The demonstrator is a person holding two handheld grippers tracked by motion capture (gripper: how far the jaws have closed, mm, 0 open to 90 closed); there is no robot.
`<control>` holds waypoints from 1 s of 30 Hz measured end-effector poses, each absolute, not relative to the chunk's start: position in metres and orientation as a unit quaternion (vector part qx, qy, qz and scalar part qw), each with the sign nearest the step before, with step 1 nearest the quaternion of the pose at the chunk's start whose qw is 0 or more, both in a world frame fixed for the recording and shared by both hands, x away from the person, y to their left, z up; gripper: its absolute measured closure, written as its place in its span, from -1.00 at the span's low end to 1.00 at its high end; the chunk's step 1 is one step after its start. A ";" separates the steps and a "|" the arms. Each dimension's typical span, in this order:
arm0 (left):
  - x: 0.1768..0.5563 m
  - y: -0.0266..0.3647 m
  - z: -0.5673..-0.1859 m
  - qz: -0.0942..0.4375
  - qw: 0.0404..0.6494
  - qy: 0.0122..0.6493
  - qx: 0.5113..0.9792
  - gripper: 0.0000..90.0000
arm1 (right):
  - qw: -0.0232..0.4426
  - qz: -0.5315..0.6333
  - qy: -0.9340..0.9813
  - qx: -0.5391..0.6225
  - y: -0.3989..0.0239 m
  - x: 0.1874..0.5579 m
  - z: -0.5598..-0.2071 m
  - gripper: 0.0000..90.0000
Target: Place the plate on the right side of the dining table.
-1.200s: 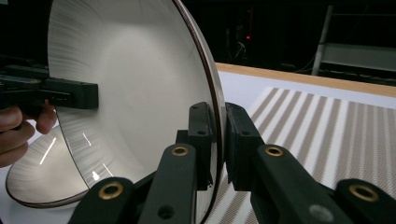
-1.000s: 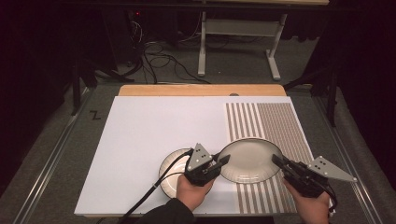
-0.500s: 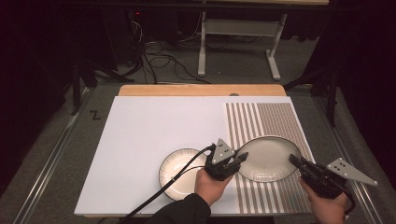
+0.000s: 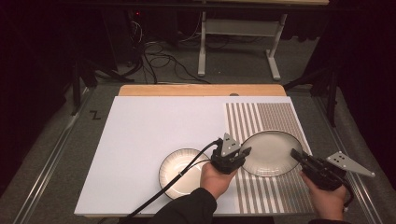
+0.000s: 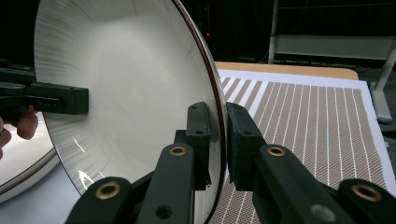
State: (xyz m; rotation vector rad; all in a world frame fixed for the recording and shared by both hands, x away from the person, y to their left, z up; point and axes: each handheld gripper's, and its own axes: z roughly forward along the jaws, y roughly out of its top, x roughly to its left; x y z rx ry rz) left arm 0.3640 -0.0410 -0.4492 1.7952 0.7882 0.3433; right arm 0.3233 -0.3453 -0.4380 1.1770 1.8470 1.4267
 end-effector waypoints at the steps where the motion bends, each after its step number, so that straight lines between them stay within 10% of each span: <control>1: 0.365 -0.042 -0.450 0.144 0.542 0.334 0.758 0.68 | 0.259 0.525 0.682 0.438 -0.345 0.324 -0.440 0.83; 30: 0.378 -0.057 -0.472 0.160 0.462 0.346 0.801 0.69 | 0.259 0.498 0.696 0.448 -0.350 0.331 -0.469 0.86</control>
